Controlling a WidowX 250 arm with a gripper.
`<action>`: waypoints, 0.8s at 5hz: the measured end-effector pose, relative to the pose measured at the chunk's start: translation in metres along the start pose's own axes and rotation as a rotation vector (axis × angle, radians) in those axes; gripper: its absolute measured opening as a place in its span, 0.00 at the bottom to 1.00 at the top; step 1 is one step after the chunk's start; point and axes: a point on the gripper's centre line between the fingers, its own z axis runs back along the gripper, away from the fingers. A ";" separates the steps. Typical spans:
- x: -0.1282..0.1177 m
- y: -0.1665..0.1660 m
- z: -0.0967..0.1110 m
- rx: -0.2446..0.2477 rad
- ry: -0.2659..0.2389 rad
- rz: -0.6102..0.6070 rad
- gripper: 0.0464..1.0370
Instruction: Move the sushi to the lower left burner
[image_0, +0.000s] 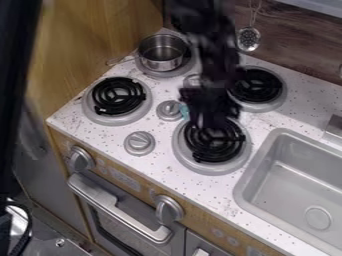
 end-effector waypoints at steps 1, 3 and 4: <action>0.011 0.055 0.009 0.002 -0.004 0.123 0.47; 0.033 0.123 -0.015 0.044 0.062 0.231 0.47; 0.038 0.155 -0.027 0.080 0.088 0.265 0.47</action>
